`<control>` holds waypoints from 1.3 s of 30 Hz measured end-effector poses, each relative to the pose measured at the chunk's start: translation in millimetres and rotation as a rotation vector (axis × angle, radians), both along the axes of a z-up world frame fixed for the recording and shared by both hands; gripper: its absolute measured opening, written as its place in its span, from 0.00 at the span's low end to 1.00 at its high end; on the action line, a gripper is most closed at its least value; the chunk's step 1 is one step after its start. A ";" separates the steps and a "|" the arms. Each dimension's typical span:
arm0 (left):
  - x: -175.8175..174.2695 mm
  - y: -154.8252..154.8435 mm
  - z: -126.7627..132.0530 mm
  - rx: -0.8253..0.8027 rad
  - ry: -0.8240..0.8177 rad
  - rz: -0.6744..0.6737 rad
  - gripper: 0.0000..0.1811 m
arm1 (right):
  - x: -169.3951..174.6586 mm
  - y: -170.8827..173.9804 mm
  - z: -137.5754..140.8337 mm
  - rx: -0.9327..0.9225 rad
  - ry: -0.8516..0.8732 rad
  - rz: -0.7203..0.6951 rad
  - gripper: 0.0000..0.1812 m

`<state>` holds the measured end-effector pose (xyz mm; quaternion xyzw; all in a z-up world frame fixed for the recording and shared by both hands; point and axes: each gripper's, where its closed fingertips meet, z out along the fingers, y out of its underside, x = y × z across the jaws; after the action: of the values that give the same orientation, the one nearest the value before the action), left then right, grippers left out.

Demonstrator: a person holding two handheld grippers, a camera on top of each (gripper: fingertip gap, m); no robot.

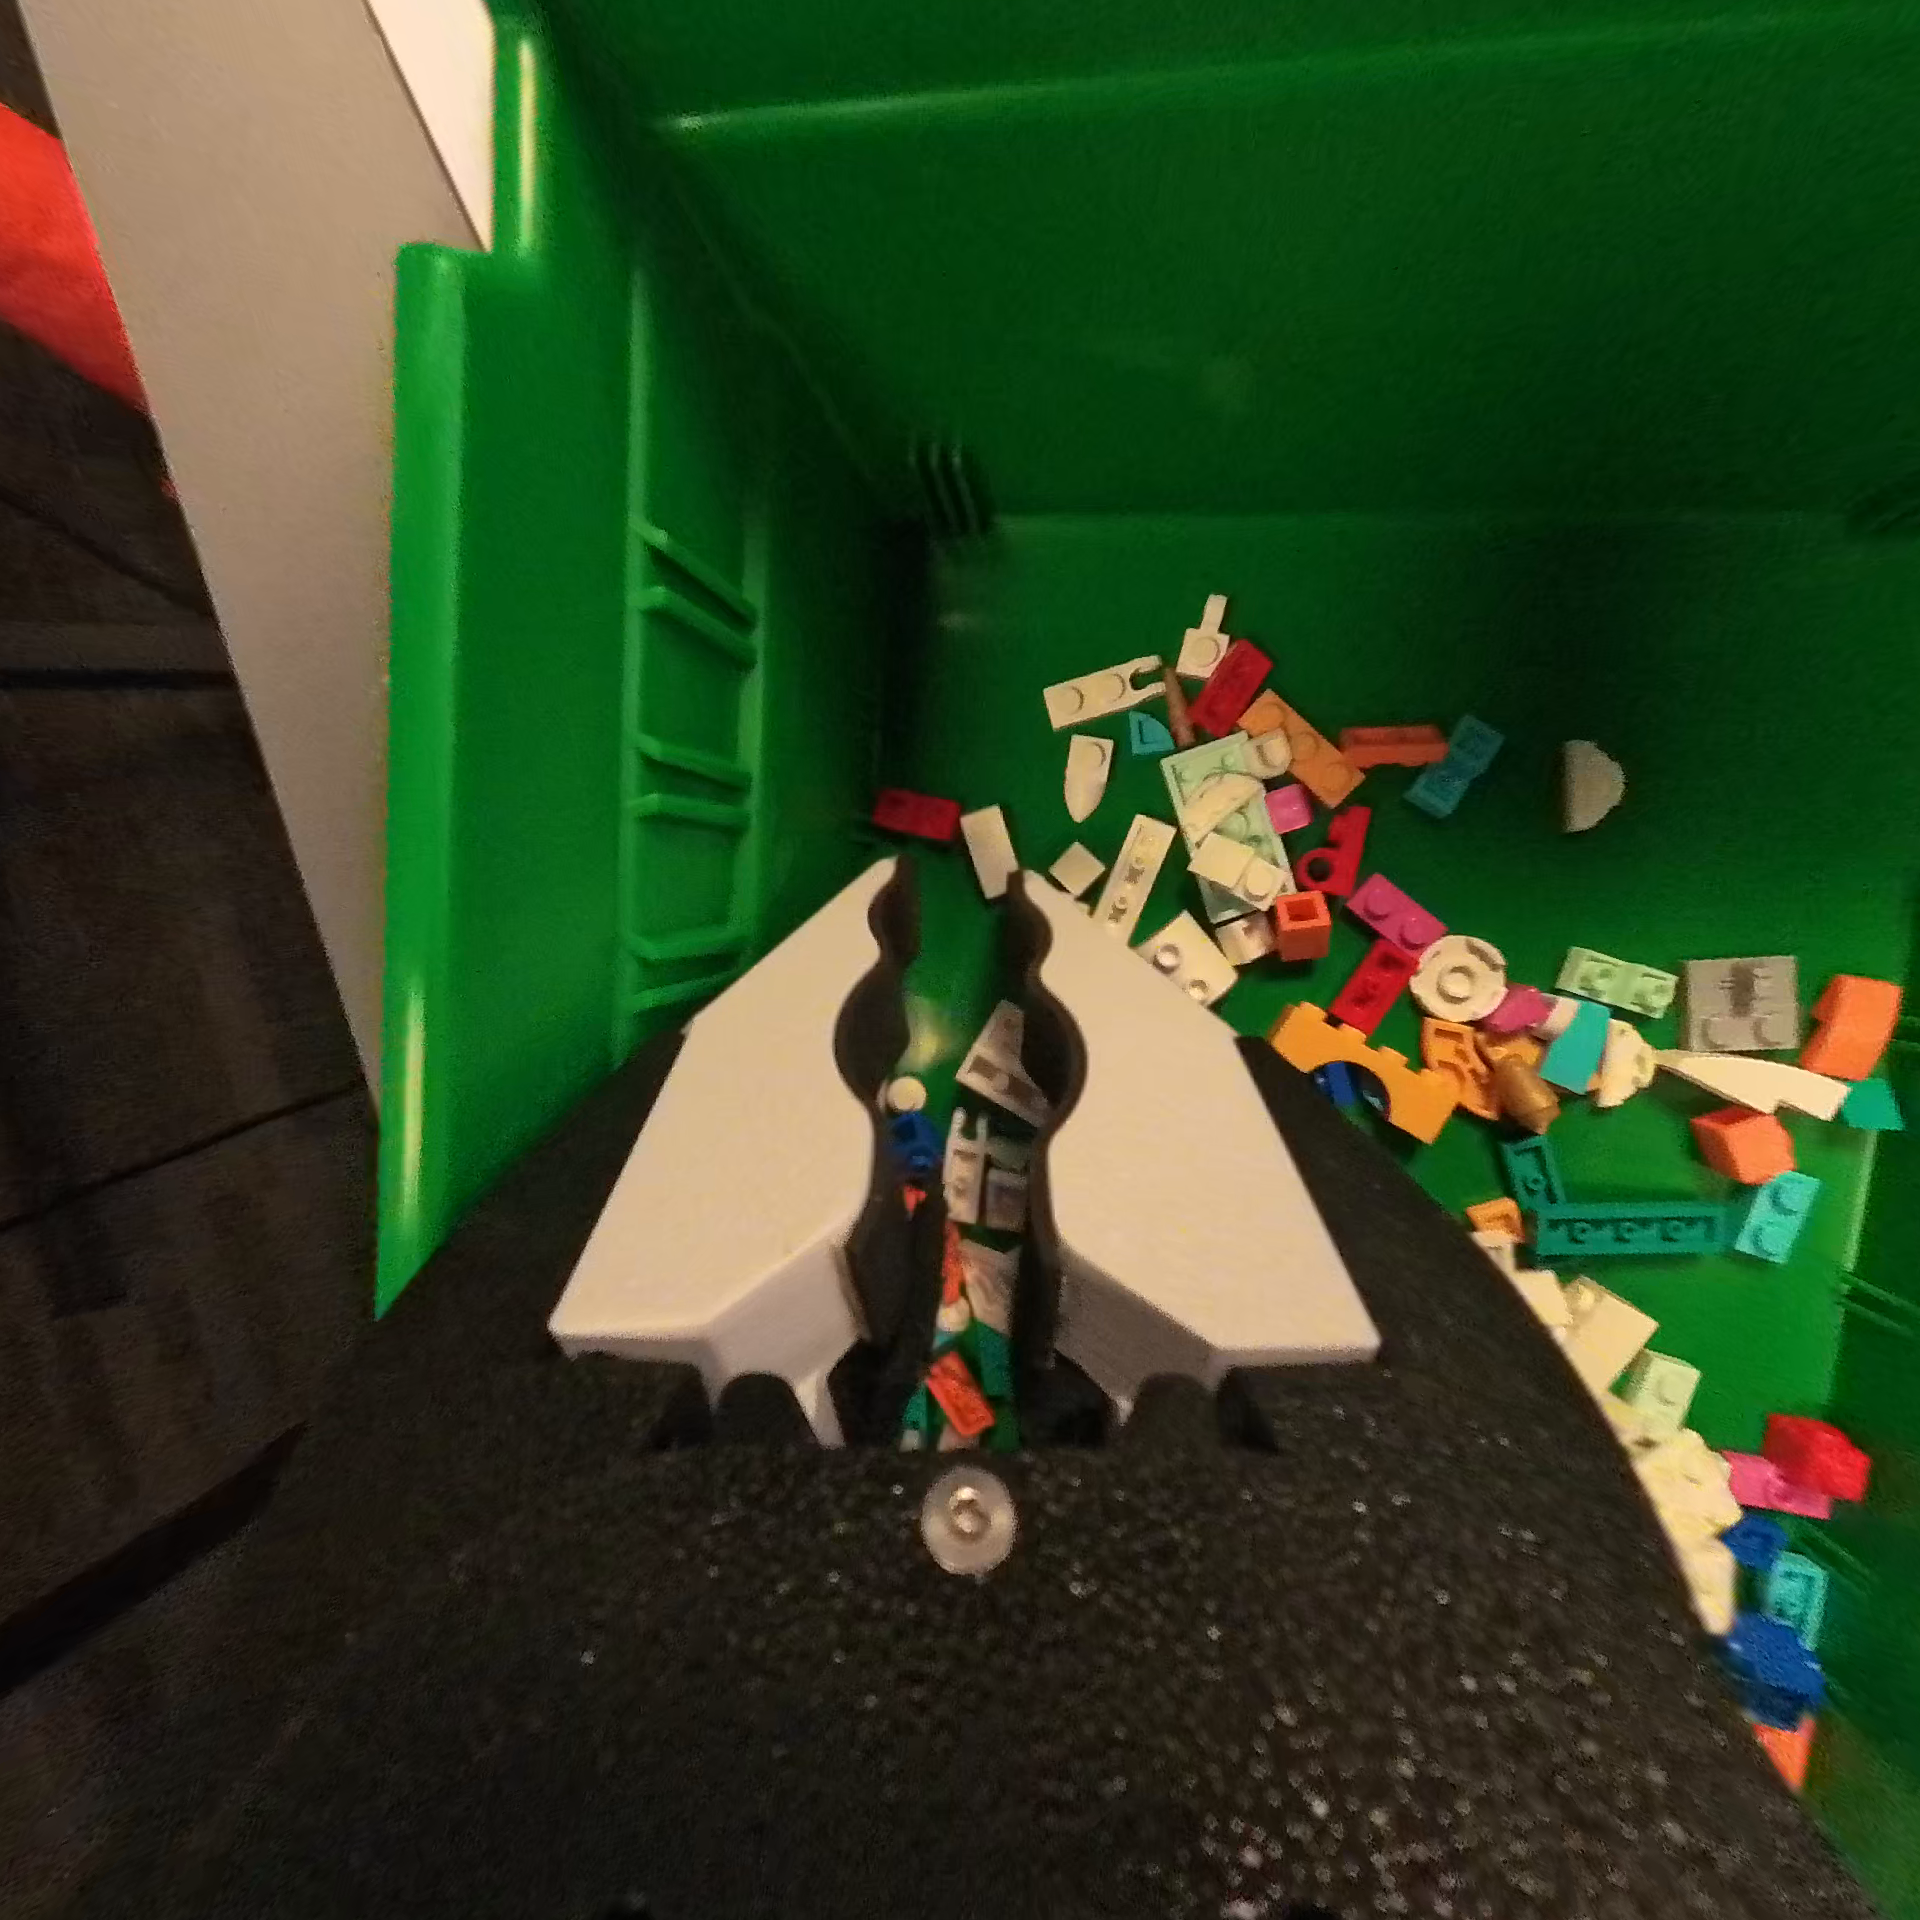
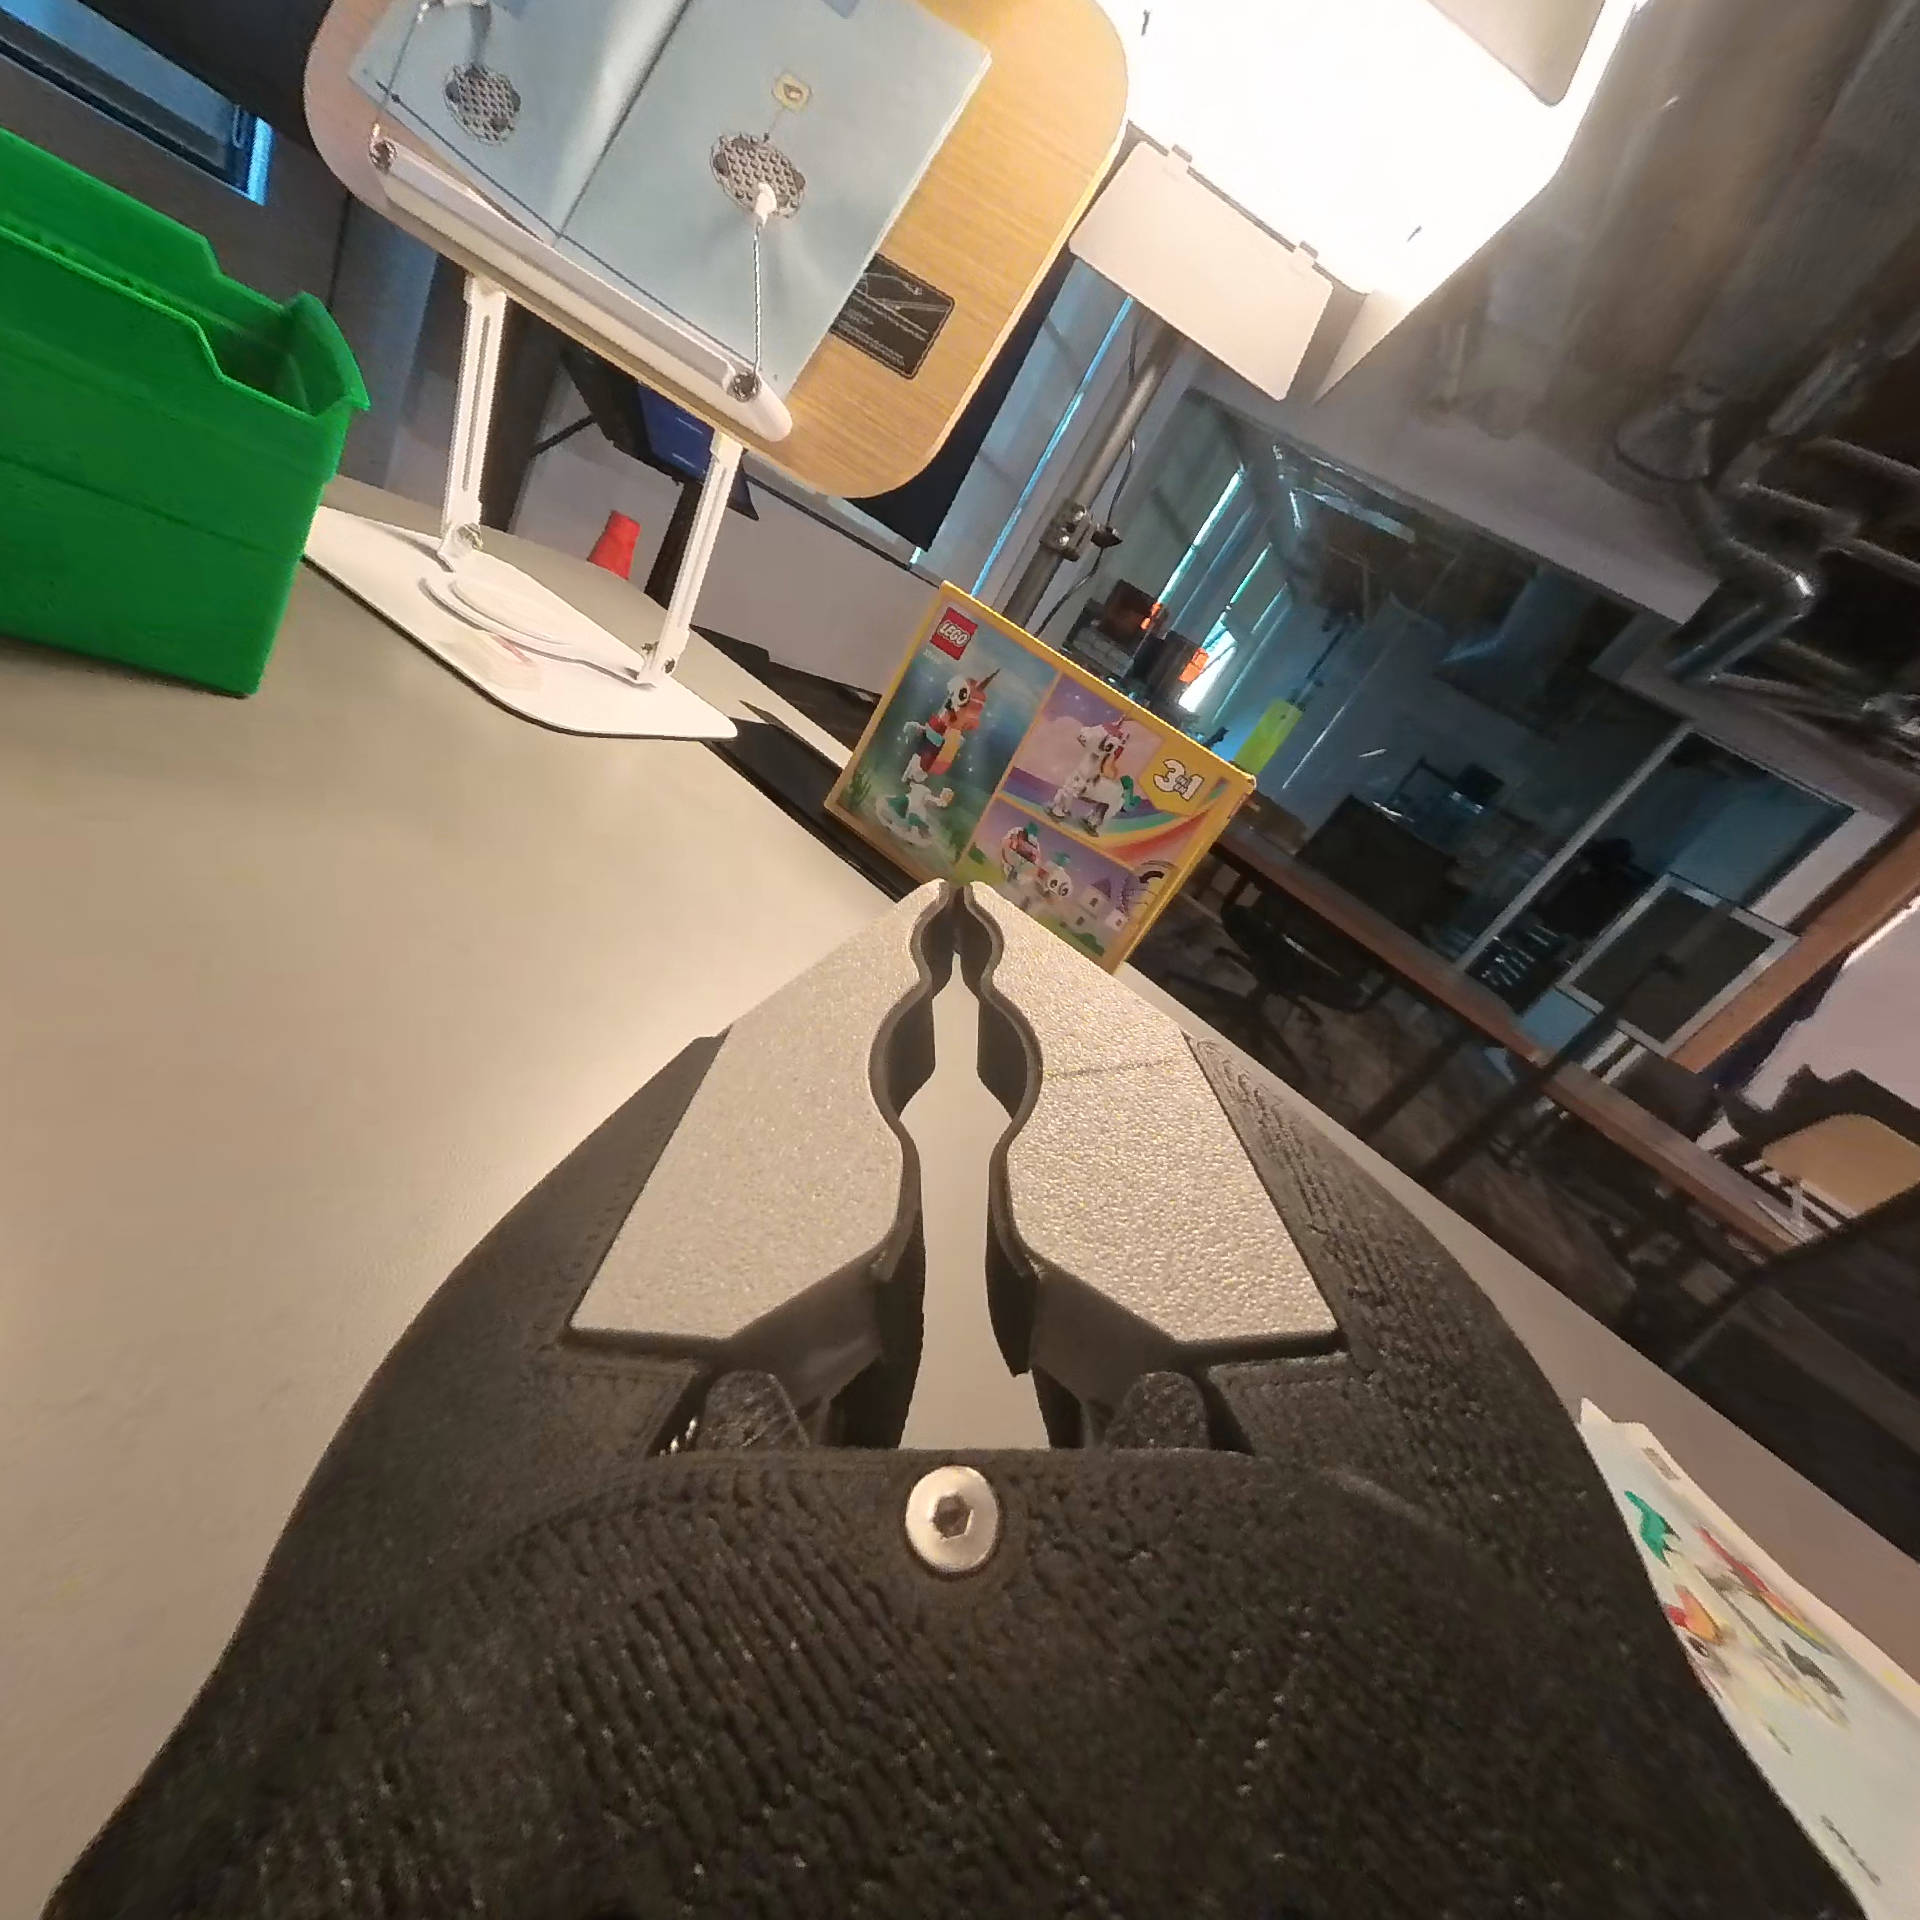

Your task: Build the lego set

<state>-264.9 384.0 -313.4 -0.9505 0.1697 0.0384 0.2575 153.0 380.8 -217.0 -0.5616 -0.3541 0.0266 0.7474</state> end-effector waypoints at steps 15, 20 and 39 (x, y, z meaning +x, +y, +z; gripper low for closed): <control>21.6 -35.5 -5.1 -0.211 -0.194 -0.034 0.01 | -1.6 -0.2 -1.4 -0.001 -0.014 0.003 0.00; 21.9 -7.7 10.3 -0.020 -0.169 -0.019 0.03 | -1.7 -0.3 -1.4 -0.001 -0.013 0.004 0.00; 17.0 -1.8 -4.5 -0.036 -0.134 -0.026 0.07 | -2.2 0.0 -1.6 -0.002 -0.017 0.006 0.00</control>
<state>-247.9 382.2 -317.9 -0.9532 0.1652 -0.0317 0.2514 150.9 380.7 -218.6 -0.5615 -0.3620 0.0248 0.7437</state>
